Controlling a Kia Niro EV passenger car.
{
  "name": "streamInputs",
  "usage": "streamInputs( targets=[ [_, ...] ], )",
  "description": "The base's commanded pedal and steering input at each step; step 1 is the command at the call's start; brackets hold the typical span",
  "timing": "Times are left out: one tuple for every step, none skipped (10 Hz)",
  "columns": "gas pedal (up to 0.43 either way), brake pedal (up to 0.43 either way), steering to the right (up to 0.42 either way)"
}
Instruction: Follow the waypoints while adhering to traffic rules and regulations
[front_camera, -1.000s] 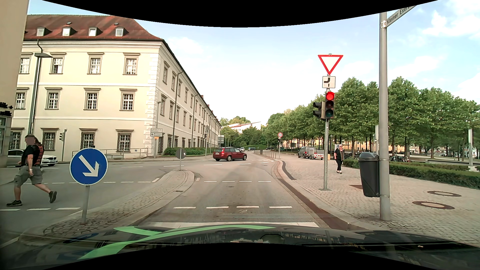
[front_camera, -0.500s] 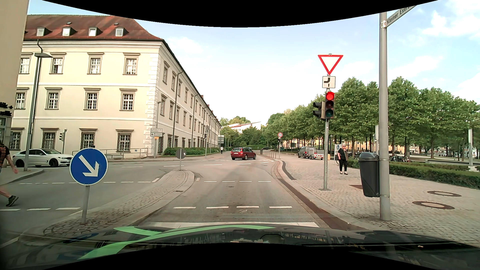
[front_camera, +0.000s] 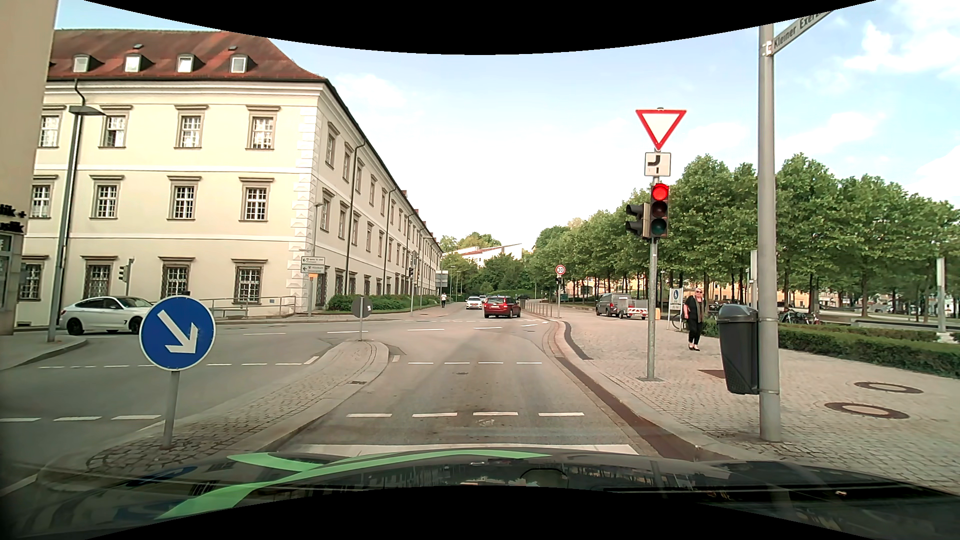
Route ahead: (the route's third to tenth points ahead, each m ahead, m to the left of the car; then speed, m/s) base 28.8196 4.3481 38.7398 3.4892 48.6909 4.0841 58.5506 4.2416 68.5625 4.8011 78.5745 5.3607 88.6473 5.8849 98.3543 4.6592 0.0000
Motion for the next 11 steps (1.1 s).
streamInputs(
  targets=[
    [0.000, 0.451, 0.005],
    [0.000, 0.451, 0.005],
    [0.000, 0.451, 0.005],
    [0.000, 0.451, 0.005],
    [0.000, 0.451, 0.005],
    [0.000, 0.451, 0.005],
    [0.000, 0.457, 0.005],
    [0.000, 0.451, 0.005],
    [0.000, 0.451, 0.005],
    [0.000, 0.451, 0.005],
    [0.000, 0.451, 0.005]
  ],
)
